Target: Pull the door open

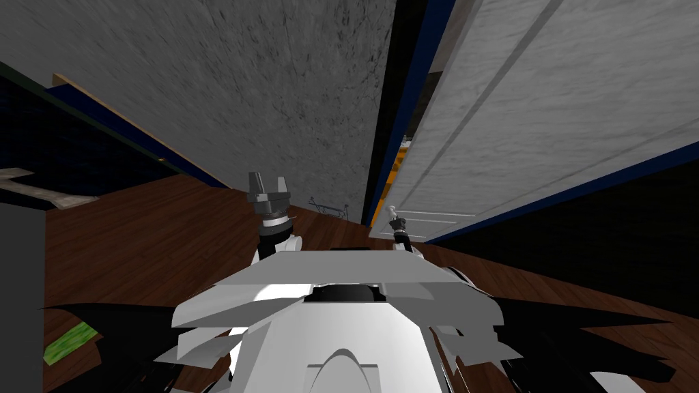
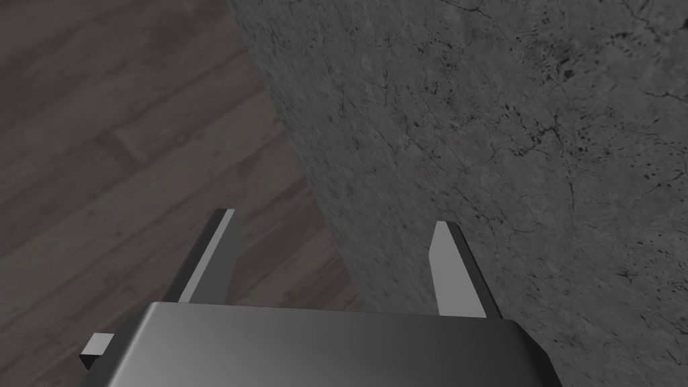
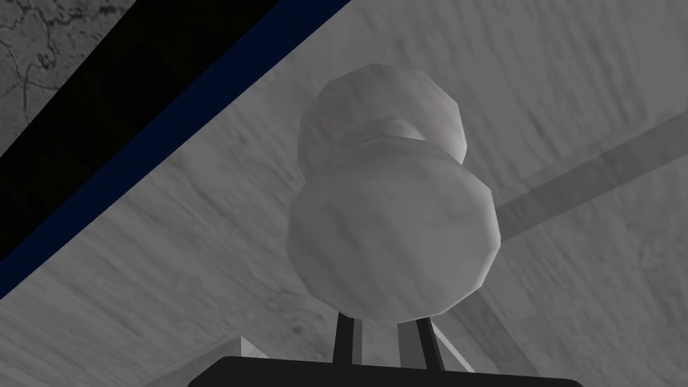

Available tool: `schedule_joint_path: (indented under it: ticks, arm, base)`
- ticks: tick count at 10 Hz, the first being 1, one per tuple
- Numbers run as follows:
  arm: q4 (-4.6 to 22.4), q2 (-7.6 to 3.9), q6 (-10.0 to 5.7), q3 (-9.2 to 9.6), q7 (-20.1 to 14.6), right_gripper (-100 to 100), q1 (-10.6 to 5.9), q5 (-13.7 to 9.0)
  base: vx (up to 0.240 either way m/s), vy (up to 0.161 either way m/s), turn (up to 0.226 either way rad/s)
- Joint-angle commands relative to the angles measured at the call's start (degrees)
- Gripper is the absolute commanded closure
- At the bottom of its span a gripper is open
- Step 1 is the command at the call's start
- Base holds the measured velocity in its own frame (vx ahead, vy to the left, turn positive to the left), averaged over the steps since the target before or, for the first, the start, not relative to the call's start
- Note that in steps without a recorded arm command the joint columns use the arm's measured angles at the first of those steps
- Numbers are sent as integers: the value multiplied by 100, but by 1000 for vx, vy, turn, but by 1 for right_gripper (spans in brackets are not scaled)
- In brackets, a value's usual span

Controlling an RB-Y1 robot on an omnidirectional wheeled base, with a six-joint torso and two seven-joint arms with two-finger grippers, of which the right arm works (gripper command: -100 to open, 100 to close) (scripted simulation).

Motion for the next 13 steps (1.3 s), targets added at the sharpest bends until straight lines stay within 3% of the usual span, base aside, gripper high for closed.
schedule_joint_path:
  ticks: [1, 5, 6, 7, 13]
  arm:
    - [-61, 10, -52, 72, -256, 100, -15, -19]
    - [-88, -41, -69, 182, -792, 100, 8, -99]
    - [149, -41, -69, 182, -792, 100, 8, -99]
    - [353, -18, -155, 223, -1064, -100, -104, -161]
    - [235, 71, -88, 334, -1659, -100, -149, -325]
  base:
    - [-62, -18, 61]
    - [-78, -14, 55]
    - [-19, 4, 21]
    - [-66, -17, 17]
    - [-94, -11, 29]
